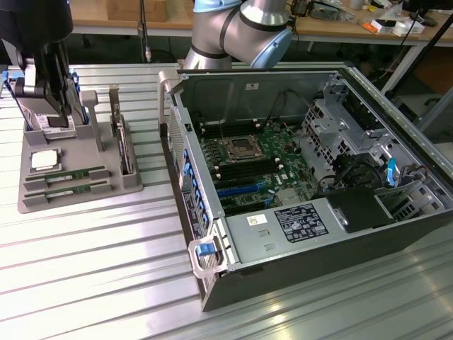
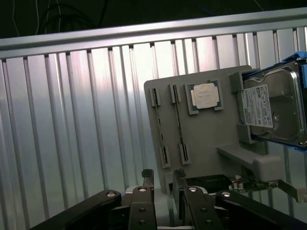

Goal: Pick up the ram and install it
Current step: 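Pick up the ram and move it above insertion slot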

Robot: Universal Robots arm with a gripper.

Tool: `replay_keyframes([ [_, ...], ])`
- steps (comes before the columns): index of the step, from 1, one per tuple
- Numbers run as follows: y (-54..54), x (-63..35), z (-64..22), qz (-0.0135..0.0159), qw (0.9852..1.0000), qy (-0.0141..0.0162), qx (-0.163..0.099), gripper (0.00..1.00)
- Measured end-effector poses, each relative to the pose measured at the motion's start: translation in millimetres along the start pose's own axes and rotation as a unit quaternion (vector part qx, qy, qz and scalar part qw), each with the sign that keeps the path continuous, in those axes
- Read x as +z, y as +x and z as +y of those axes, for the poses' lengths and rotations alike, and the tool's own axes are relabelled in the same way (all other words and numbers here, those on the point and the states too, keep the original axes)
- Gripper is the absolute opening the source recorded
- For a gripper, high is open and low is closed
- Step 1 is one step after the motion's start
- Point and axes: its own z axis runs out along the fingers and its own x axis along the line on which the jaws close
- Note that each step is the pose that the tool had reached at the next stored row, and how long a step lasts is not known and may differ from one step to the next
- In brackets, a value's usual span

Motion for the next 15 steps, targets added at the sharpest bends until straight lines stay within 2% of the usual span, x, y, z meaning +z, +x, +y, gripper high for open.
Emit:
replay_keyframes([
  [15, 0.5, 22.0, -1.0, 0.0, 1.0, 0.0, 0.0, 0.3],
])
